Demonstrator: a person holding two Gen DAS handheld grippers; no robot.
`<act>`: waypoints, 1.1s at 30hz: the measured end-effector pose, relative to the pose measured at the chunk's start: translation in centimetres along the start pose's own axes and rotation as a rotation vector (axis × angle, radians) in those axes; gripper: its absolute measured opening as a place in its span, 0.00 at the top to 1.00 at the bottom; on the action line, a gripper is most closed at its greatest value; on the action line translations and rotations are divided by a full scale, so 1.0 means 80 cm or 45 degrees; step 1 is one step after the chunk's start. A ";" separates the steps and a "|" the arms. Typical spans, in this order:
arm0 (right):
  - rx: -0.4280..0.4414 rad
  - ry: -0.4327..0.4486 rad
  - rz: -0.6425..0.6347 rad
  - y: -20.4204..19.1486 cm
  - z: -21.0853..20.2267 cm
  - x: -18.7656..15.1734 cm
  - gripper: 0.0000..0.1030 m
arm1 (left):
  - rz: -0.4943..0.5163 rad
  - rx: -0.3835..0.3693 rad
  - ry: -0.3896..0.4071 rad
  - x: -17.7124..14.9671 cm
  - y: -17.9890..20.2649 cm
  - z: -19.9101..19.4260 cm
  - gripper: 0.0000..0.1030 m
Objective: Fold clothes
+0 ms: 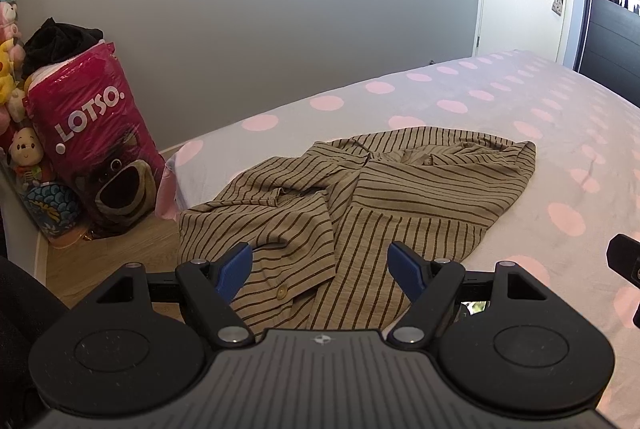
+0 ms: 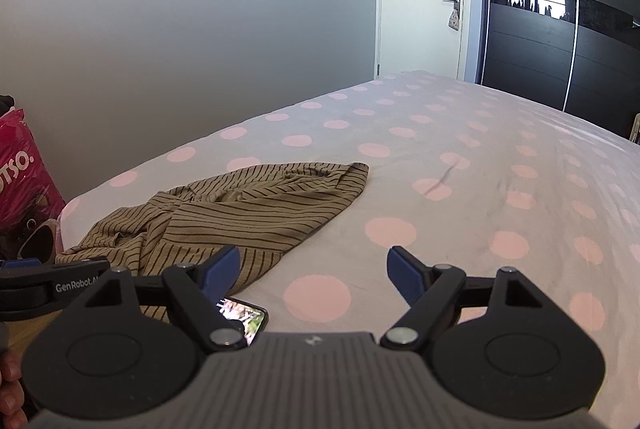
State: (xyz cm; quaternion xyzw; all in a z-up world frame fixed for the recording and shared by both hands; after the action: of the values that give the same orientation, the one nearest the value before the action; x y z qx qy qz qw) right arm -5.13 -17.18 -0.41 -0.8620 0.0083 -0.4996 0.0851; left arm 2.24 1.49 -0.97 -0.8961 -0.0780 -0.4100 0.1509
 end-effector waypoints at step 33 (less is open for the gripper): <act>0.001 -0.019 -0.008 -0.004 0.003 -0.001 0.20 | 0.003 -0.009 -0.013 -0.003 0.003 -0.001 0.28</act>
State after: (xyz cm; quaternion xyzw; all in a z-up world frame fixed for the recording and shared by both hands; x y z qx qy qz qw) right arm -5.02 -16.82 -0.54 -0.8657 0.0048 -0.4934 0.0838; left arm 2.10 1.27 -1.13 -0.8988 -0.0762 -0.4056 0.1479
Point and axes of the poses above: each gripper's, at about its wrist camera, not at the fingertips, and z roughly the way its jaws point, y to its right, x to its top, the point moved 3 cm from there along z, roughly the way its jaws point, and after that the axes turned 15 degrees about x, right-handed, at the moved point
